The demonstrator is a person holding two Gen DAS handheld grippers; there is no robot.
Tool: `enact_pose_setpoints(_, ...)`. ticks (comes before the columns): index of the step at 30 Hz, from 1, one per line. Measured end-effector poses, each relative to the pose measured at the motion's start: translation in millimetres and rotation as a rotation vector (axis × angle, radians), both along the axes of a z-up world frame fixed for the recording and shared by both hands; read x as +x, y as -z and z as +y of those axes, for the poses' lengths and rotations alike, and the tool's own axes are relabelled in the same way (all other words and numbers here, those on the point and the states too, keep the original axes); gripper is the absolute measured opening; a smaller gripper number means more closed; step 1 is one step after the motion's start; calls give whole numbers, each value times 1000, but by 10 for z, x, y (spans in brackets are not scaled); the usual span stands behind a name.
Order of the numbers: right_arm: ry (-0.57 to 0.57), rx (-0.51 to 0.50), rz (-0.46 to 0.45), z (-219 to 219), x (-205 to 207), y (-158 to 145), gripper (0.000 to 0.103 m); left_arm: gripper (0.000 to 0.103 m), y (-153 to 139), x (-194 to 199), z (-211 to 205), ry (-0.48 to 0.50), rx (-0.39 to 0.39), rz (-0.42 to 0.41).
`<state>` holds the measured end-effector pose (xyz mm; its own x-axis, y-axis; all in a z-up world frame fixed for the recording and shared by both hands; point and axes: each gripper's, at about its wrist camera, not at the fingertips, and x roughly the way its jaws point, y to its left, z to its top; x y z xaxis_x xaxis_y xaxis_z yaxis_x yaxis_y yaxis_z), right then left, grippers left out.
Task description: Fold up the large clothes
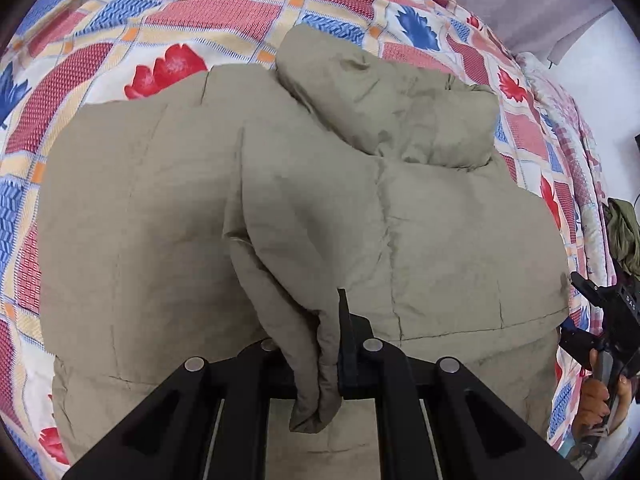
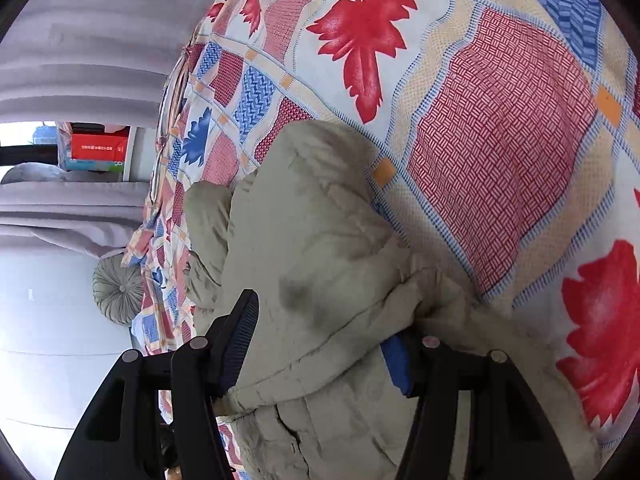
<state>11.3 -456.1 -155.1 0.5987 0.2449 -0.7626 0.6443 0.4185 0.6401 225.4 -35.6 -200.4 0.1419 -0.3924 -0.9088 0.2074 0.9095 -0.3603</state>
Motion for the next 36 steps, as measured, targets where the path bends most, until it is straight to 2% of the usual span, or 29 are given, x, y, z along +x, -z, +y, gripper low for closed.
enact_pose_setpoints(4,16,-16,49,-102,14,158,60,12,37,-6,10,-19,57,-29)
enact_pose_setpoints(7,45,16,45,-183,-23,238,60,19,-33,0,115,-45,106,-63)
enact_pose_setpoints(10,35,22,47,-175,-63,196,62,19,-145,-12,287,-52,175,-103)
enact_pose_setpoints(12,2,7,80,-117,-99,100,62,19,-241,-10,425,-74,224,-137)
enact_pose_setpoints(16,-76,1,157,115,-279,-75,62,19,-430,6,678,-128,191,-161)
enact_pose_setpoints(18,-122,-56,149,193,-313,-217,60,19,-532,1,653,-122,182,-193)
enact_pose_setpoints(20,-171,-167,87,205,-217,-424,34,19,-626,-4,546,-100,157,-224)
enact_pose_setpoints(21,-186,-231,84,196,-114,-505,32,19,-643,12,444,-81,142,-230)
enact_pose_setpoints(23,-194,-293,98,151,84,-548,32,19,-606,28,215,-41,137,-234)
enact_pose_setpoints(25,-210,-313,117,83,320,-474,32,19,-451,57,4,-6,170,-217)
enact_pose_setpoints(28,-262,-383,182,82,586,-294,32,19,-95,121,-104,-49,250,-172)
enact_pose_setpoints(29,-271,-389,203,77,619,-215,32,19,21,146,-90,-66,240,-138)
enact_pose_setpoints(31,-276,-385,241,33,652,-34,28,19,127,164,-70,-79,217,-126)
enact_pose_setpoints(36,-260,-378,255,-56,606,190,26,19,172,208,-146,-60,238,-121)
